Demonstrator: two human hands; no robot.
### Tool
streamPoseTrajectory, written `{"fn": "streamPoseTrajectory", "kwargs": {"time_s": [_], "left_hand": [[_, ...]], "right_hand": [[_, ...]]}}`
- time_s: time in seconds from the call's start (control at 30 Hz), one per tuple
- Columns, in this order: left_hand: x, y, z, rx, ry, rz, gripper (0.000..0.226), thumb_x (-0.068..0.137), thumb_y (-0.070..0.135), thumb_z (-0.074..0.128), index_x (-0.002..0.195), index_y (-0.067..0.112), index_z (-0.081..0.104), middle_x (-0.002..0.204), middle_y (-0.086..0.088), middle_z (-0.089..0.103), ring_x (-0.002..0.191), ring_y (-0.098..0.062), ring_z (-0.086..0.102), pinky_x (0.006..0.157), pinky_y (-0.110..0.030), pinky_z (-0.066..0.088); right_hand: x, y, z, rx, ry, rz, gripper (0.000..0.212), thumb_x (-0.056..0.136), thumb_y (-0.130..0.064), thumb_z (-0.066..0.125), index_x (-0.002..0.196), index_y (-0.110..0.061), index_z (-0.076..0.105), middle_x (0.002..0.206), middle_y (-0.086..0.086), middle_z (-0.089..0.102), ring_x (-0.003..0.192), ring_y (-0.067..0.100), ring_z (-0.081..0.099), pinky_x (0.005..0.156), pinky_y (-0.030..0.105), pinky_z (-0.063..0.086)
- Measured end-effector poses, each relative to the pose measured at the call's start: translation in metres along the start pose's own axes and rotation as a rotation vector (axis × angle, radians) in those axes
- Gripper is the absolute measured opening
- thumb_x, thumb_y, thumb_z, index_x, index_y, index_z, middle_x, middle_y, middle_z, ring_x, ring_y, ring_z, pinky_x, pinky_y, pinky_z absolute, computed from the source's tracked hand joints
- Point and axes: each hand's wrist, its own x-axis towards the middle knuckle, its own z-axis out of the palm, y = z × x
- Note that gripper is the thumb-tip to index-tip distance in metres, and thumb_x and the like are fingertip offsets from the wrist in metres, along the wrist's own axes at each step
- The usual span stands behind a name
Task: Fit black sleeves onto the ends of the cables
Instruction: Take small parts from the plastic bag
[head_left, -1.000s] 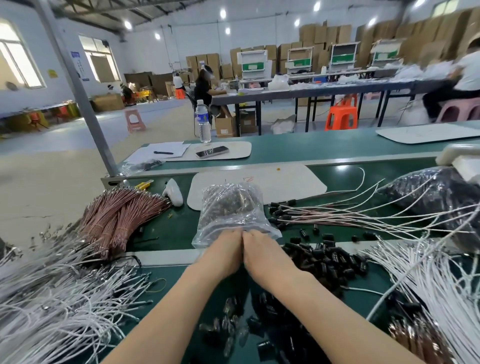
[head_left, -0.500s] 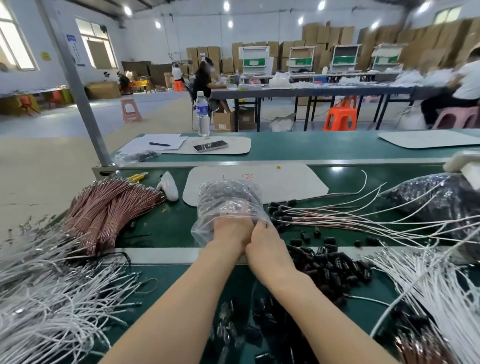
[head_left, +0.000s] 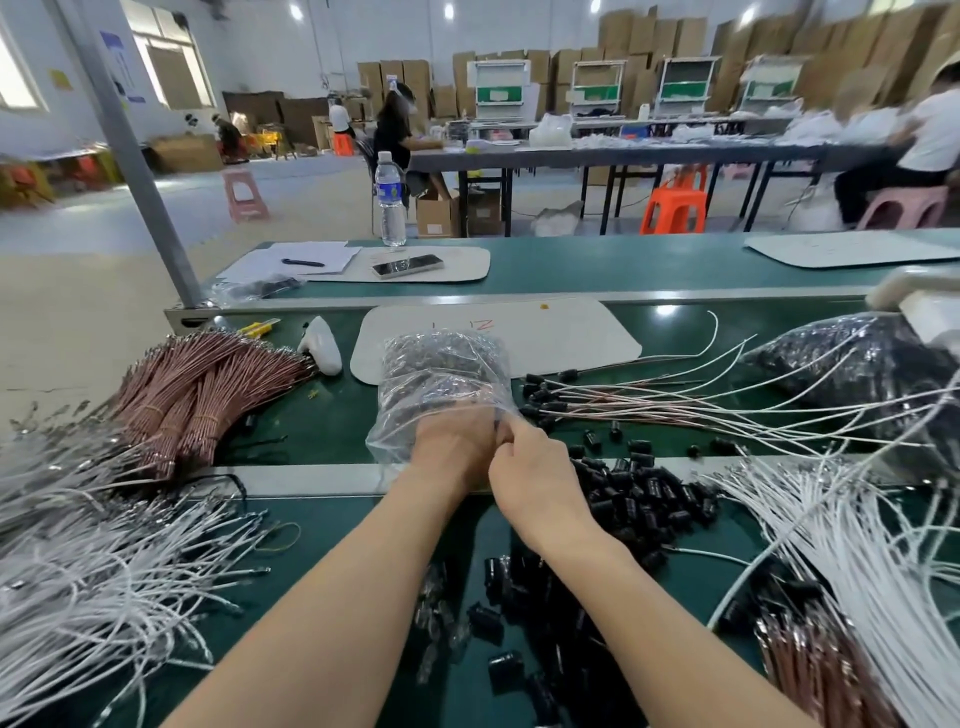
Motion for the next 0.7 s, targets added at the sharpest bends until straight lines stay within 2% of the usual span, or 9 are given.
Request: {"fn": "streamPoseTrajectory", "kwargs": {"time_s": [0.07, 0.17, 0.23, 0.3, 0.4, 0.5, 0.57, 0.6, 0.7], "left_hand": [[-0.001, 0.0, 0.002, -0.008, 0.061, 0.019, 0.029, 0.095, 0.034, 0.041, 0.067, 0.026, 0.043, 0.109, -0.004, 0.068, 0.089, -0.022, 0.058, 0.074, -0.032, 0.038], [-0.002, 0.001, 0.0, 0.063, 0.127, 0.026, 0.031, 0.101, 0.037, 0.039, 0.092, 0.02, 0.064, 0.103, -0.005, 0.069, 0.089, -0.025, 0.063, 0.07, -0.031, 0.039], [-0.005, 0.001, -0.004, 0.131, 0.154, 0.033, 0.029, 0.102, 0.033, 0.042, 0.102, 0.013, 0.064, 0.096, -0.004, 0.067, 0.08, -0.023, 0.06, 0.066, -0.031, 0.04], [-0.012, 0.0, -0.01, 0.1, 0.14, 0.047, 0.025, 0.102, 0.027, 0.044, 0.107, 0.012, 0.063, 0.105, -0.008, 0.068, 0.086, -0.027, 0.065, 0.066, -0.032, 0.042], [-0.028, -0.006, -0.017, -0.062, 0.097, 0.116, 0.023, 0.103, 0.03, 0.041, 0.091, 0.018, 0.057, 0.107, -0.008, 0.069, 0.087, -0.03, 0.066, 0.068, -0.035, 0.044], [-0.051, -0.012, -0.028, -0.004, 0.158, 0.146, 0.032, 0.107, 0.038, 0.034, 0.103, 0.018, 0.058, 0.11, -0.006, 0.069, 0.096, -0.03, 0.067, 0.074, -0.036, 0.049], [-0.066, -0.015, -0.033, 0.017, 0.212, 0.182, 0.035, 0.108, 0.04, 0.032, 0.112, 0.016, 0.058, 0.115, -0.006, 0.069, 0.103, -0.029, 0.066, 0.08, -0.038, 0.051], [-0.075, -0.016, -0.036, -0.001, 0.23, 0.205, 0.035, 0.108, 0.04, 0.031, 0.112, 0.016, 0.056, 0.114, -0.006, 0.069, 0.102, -0.029, 0.066, 0.079, -0.039, 0.051], [-0.106, -0.02, -0.036, -0.031, 0.234, 0.198, 0.029, 0.107, 0.043, 0.031, 0.095, 0.021, 0.045, 0.1, -0.006, 0.069, 0.088, -0.03, 0.066, 0.064, -0.036, 0.04]], "right_hand": [[-0.003, 0.001, -0.002, 0.018, 0.015, -0.014, 0.042, 0.093, -0.01, 0.035, 0.122, -0.024, 0.061, 0.112, 0.009, 0.068, 0.099, 0.034, 0.065, 0.088, 0.043, 0.054], [-0.005, 0.005, -0.008, 0.047, 0.023, -0.046, 0.044, 0.095, -0.009, 0.036, 0.126, -0.027, 0.062, 0.108, 0.006, 0.07, 0.09, 0.029, 0.065, 0.086, 0.043, 0.055], [-0.007, 0.008, -0.011, 0.068, 0.023, -0.073, 0.049, 0.097, -0.008, 0.036, 0.137, -0.026, 0.059, 0.111, 0.007, 0.071, 0.083, 0.023, 0.061, 0.082, 0.038, 0.052], [-0.009, 0.009, -0.012, 0.107, 0.015, -0.092, 0.051, 0.099, -0.007, 0.035, 0.141, -0.026, 0.056, 0.112, 0.004, 0.072, 0.076, 0.017, 0.059, 0.073, 0.032, 0.051], [-0.015, 0.008, -0.012, 0.17, -0.002, -0.084, 0.05, 0.099, -0.007, 0.035, 0.139, -0.027, 0.056, 0.105, 0.002, 0.071, 0.061, 0.007, 0.051, 0.059, 0.022, 0.041], [-0.027, 0.006, -0.011, 0.197, -0.008, -0.085, 0.047, 0.099, -0.007, 0.035, 0.136, -0.025, 0.058, 0.097, 0.002, 0.07, 0.055, 0.006, 0.05, 0.046, 0.015, 0.036], [-0.035, 0.004, -0.011, 0.209, -0.001, -0.098, 0.043, 0.101, -0.011, 0.036, 0.135, -0.025, 0.058, 0.104, 0.0, 0.069, 0.062, 0.006, 0.055, 0.047, 0.013, 0.036], [-0.039, 0.003, -0.012, 0.2, 0.003, -0.101, 0.039, 0.103, -0.014, 0.037, 0.134, -0.023, 0.059, 0.109, 0.0, 0.068, 0.069, 0.008, 0.058, 0.051, 0.014, 0.038], [-0.052, 0.002, -0.016, 0.146, 0.014, -0.111, 0.038, 0.103, -0.015, 0.039, 0.134, -0.019, 0.06, 0.122, 0.003, 0.066, 0.092, 0.016, 0.063, 0.068, 0.022, 0.048]]}}
